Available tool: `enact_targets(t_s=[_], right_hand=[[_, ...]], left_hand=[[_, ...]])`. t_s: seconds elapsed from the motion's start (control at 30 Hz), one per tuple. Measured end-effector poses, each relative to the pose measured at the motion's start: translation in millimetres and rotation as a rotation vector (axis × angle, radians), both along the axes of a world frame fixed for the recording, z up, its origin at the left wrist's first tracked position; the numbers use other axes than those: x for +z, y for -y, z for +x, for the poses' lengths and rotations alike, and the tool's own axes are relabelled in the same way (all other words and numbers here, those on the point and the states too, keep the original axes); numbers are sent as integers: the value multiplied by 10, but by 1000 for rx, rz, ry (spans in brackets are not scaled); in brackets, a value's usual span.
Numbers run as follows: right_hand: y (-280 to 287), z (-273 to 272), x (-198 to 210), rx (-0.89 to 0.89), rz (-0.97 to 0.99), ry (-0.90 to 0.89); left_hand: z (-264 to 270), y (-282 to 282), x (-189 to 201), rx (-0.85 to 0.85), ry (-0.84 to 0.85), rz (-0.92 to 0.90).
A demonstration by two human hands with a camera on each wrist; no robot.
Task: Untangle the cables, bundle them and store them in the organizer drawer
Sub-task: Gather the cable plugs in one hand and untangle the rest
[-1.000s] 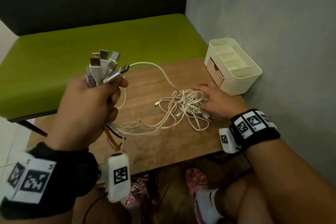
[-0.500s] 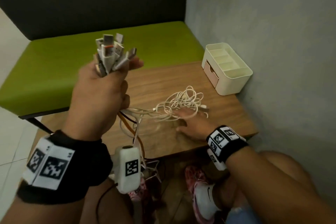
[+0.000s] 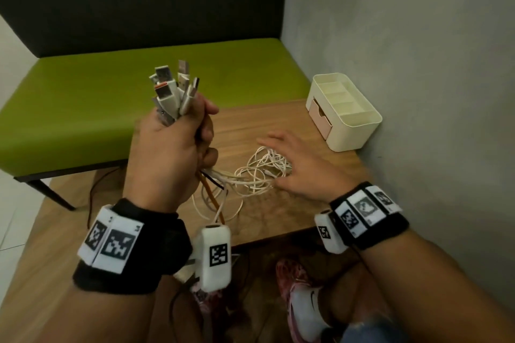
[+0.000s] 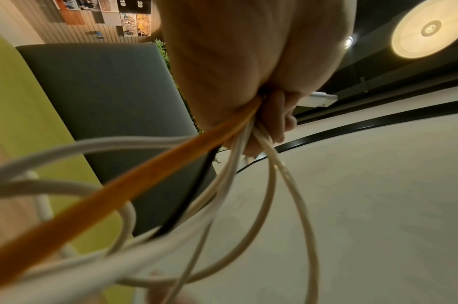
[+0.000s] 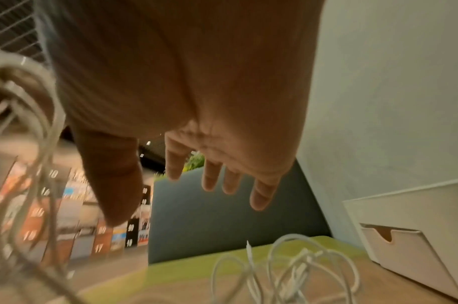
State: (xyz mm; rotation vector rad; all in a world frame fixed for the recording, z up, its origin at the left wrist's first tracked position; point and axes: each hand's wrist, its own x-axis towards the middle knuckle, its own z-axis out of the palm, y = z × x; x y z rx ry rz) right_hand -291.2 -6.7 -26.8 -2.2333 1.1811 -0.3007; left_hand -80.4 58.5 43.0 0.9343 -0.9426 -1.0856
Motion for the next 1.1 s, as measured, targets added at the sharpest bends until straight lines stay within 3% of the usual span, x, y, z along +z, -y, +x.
enact_targets(t_s=[0.07,0.13,0.23,0.3,0.37,0.5,0.6,0.73,0.9,1.0,1.1], right_hand=[[28,100,-87,66,51,-136],[-18,178,-101,139,141,-69],[-246,397,5,243,303,412],[-331,539,-30,195,392,639],[-286,612,-176,138,455,561],[-99,498,-567,117,412,-14],[43,358,-673,64,330,-211],[254,227,-634,18,297,-141],[255,99,-478,32,292,-87],[294,20,-333,-106,125,140],[449,-75,-429,-292,-198,5]], left_hand=[[-27,32,-4,-6,-25,-6],[-37,71,-17,3,-42,-16],[-75,126,-29,14,-59,-19],[-93,162,3,-1,-77,-20],[-79,175,76,-27,-80,-30],[59,114,238,-48,-65,-84],[249,59,301,-11,-48,-96],[450,79,234,44,17,-20],[415,274,-256,166,155,184],[264,396,-511,166,266,281],[100,493,-604,123,347,329]])
